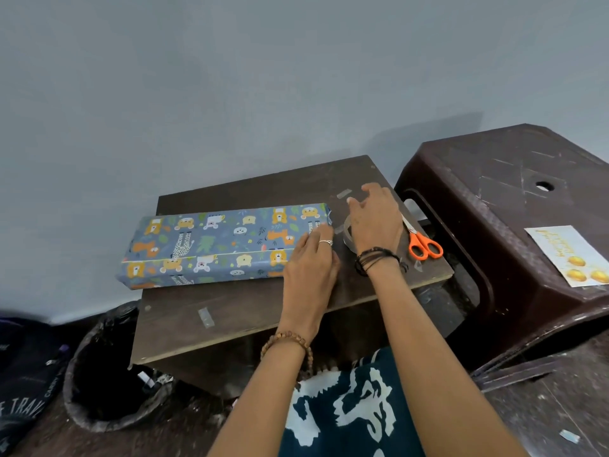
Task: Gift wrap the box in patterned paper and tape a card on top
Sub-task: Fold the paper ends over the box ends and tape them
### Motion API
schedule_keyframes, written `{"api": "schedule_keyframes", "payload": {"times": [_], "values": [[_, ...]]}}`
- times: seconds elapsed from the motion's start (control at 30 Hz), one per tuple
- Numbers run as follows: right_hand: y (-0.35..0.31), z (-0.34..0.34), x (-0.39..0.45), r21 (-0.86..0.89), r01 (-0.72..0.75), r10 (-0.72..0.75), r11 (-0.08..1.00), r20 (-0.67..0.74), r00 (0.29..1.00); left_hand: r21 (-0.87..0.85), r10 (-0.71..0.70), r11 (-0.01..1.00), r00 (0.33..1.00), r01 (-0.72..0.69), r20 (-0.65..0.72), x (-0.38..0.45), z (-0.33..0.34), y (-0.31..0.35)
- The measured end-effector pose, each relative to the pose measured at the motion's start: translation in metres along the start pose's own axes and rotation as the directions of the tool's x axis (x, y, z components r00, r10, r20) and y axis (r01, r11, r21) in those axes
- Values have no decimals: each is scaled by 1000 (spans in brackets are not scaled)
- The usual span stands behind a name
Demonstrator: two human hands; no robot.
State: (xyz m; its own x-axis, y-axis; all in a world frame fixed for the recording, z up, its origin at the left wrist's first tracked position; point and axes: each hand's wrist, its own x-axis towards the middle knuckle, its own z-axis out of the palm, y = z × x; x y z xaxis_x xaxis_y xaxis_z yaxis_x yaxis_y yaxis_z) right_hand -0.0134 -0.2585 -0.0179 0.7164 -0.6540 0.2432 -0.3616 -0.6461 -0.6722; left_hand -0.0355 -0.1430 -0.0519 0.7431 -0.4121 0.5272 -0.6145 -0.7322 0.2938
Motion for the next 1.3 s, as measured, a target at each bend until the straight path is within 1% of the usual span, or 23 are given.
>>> {"api": "schedule_keyframes", "payload": {"times": [0.07, 0.13, 0.23, 0.3, 0.4, 0.57, 0.73, 0.97, 1.1, 1.2, 1.3], "values": [[-1, 5, 6, -49, -46, 47, 998, 14, 999, 4, -17, 1000, 1000, 17, 7, 1, 6, 2], [-3, 8, 10, -86, -44, 47, 995, 22, 999, -5, -45, 999, 999, 45, 9, 1, 11, 3], [-3, 7, 12, -143, 51, -38, 988, 90, 995, 1, -58, 998, 998, 58, -17, 0, 16, 4], [-1, 4, 15, -154, 83, -60, 985, 149, 987, -5, -69, 998, 996, 69, -49, 0, 17, 4], [1, 1, 18, -204, 74, -27, 976, 222, 975, -18, -93, 996, 992, 92, -82, 1, 16, 3], [6, 1, 22, -283, 61, 12, 957, 247, 969, -47, -113, 993, 990, 109, -88, 2, 15, 5], [14, 3, 28, -232, 65, -11, 971, 229, 973, -101, -150, 985, 984, 140, -100, 3, 17, 7], [21, 6, 32, -116, 148, -121, 982, 212, 970, -114, -215, 972, 973, 205, -84, 8, 14, 11], [26, 7, 33, -13, 115, -110, 993, 190, 976, -119, -227, 969, 969, 216, -93, 8, 14, 11], [26, 9, 32, -27, 138, -131, 990, 185, 974, -115, -223, 971, 970, 211, -101, 8, 16, 11], [25, 10, 31, -67, 216, -201, 974, 184, 962, -110, -222, 971, 970, 211, -101, 8, 17, 11]]}}
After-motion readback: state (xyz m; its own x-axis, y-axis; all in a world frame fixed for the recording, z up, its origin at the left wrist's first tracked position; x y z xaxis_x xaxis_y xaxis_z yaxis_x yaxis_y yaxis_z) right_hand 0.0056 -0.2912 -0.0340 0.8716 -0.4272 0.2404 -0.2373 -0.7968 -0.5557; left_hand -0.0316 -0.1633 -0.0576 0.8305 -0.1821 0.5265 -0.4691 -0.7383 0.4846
